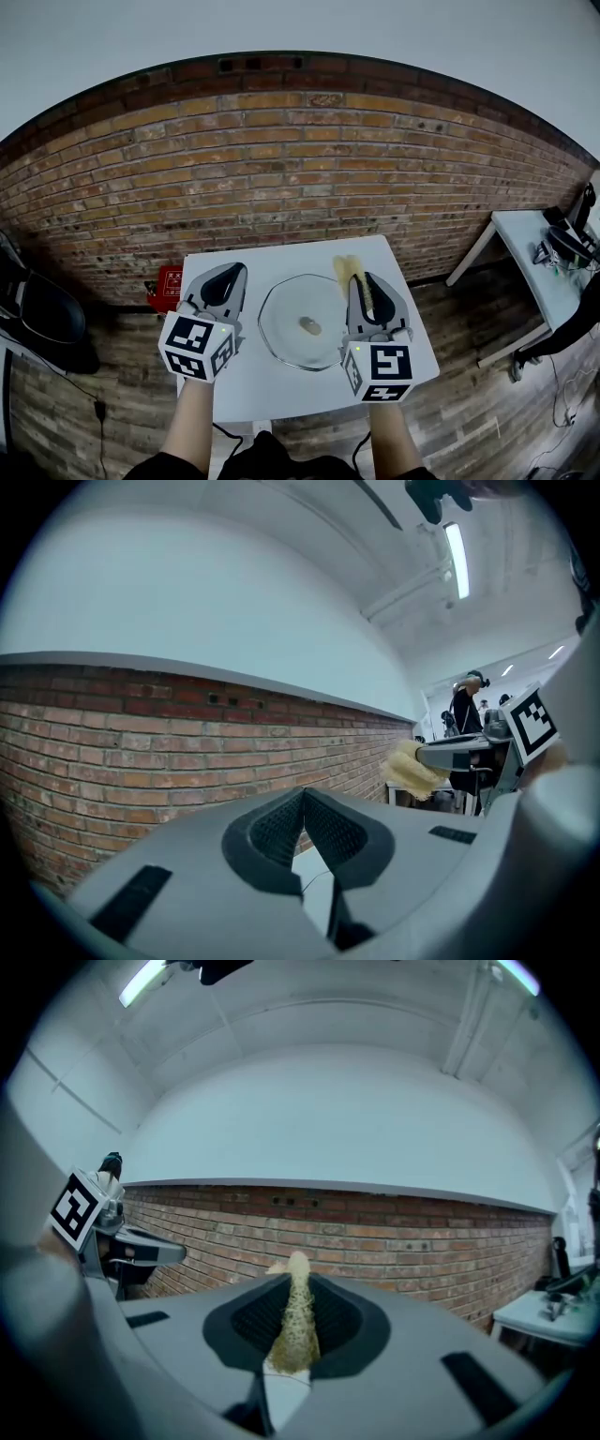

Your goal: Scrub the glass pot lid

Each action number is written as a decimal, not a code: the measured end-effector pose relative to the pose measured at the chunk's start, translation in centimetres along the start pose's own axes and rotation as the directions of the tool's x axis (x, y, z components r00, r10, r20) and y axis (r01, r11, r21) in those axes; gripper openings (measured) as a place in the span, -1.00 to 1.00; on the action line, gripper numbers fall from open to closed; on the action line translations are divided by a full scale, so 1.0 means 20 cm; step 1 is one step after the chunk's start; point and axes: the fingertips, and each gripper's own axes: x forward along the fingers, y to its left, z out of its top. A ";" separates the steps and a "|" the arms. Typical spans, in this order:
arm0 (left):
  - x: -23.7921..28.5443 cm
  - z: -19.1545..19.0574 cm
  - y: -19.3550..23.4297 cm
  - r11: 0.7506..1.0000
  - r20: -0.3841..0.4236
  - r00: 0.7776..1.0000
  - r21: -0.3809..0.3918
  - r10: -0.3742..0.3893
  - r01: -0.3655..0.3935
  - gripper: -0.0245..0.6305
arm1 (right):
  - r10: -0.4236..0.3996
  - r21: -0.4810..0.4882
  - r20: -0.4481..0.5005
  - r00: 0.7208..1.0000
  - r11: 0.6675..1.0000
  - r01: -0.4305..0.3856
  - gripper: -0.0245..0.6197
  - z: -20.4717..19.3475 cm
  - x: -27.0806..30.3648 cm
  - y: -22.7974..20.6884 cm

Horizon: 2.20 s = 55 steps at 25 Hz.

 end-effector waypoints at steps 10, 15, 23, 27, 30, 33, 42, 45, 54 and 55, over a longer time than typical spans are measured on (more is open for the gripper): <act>0.19 -0.04 0.24 0.996 0.002 0.996 -0.014 -0.088 0.088 -0.89 | -0.108 -0.015 -0.018 0.994 0.994 0.108 -0.74 0.00 0.20 0.05; 0.24 -0.08 0.28 0.992 -0.006 0.992 -0.030 -0.126 0.125 -0.89 | -0.147 -0.020 -0.037 0.988 0.989 0.146 -0.74 -0.02 0.23 0.05; 0.31 -0.11 0.27 0.988 -0.010 0.988 -0.046 -0.151 0.150 -0.89 | -0.174 -0.030 -0.051 0.983 0.984 0.173 -0.74 -0.04 0.25 0.00; 0.33 -0.12 0.24 0.990 -0.020 0.990 -0.042 -0.139 0.138 -0.89 | -0.160 -0.018 -0.051 0.986 0.987 0.159 -0.74 -0.06 0.26 -0.04; 0.34 -0.12 0.24 0.993 -0.020 0.994 -0.040 -0.111 0.111 -0.89 | -0.133 -0.016 -0.045 0.990 0.991 0.132 -0.74 -0.07 0.28 -0.06; 0.35 -0.10 0.22 0.996 -0.024 0.996 -0.030 -0.086 0.086 -0.89 | -0.100 -0.015 -0.039 0.994 0.995 0.100 -0.74 -0.06 0.31 -0.08; 0.38 -0.15 0.19 0.999 -0.062 0.997 -0.027 -0.040 0.038 -0.89 | -0.047 0.012 -0.055 0.997 0.999 0.048 -0.74 -0.13 0.37 -0.14; 0.41 -0.18 0.17 0.999 -0.076 0.996 -0.031 -0.040 0.037 -0.89 | -0.037 0.016 -0.066 0.997 0.999 0.038 -0.74 -0.17 0.38 -0.16; 0.49 -0.28 0.16 0.999 -0.116 0.993 -0.046 -0.034 0.029 -0.89 | -0.021 0.040 -0.108 0.994 0.999 0.026 -0.74 -0.32 0.43 -0.22; 0.50 -0.30 0.16 0.998 -0.123 0.992 -0.048 -0.032 0.026 -0.89 | -0.017 0.043 -0.113 0.993 0.999 0.022 -0.74 -0.34 0.44 -0.22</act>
